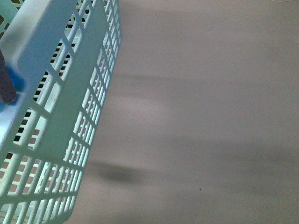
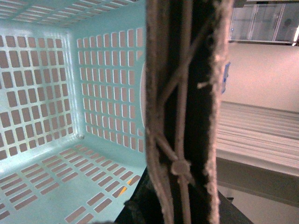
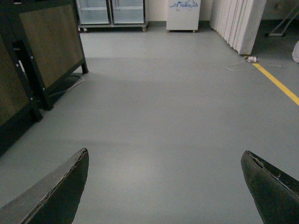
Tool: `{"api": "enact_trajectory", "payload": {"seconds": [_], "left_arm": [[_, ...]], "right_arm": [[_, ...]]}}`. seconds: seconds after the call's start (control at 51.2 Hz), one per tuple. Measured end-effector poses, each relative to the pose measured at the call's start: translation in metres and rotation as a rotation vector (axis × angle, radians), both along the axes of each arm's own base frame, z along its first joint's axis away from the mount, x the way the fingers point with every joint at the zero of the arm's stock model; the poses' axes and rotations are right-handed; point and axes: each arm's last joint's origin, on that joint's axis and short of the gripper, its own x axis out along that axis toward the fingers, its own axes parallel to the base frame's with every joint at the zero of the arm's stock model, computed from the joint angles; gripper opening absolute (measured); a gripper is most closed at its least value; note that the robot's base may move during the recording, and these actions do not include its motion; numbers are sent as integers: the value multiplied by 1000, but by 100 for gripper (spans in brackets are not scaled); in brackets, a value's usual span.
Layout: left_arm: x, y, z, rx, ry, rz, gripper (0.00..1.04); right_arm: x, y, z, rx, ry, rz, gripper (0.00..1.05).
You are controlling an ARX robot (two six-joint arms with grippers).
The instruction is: Pick lemon and mango into basket
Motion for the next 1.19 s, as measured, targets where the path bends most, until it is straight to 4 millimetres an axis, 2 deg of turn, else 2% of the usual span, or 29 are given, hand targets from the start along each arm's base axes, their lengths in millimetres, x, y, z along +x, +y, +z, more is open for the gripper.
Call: {"api": "enact_trajectory", "payload": {"seconds": [1.193], "left_arm": [[0,0,0,0,0,0,5]], "right_arm": [[0,0,0,0,0,0,96]]}}
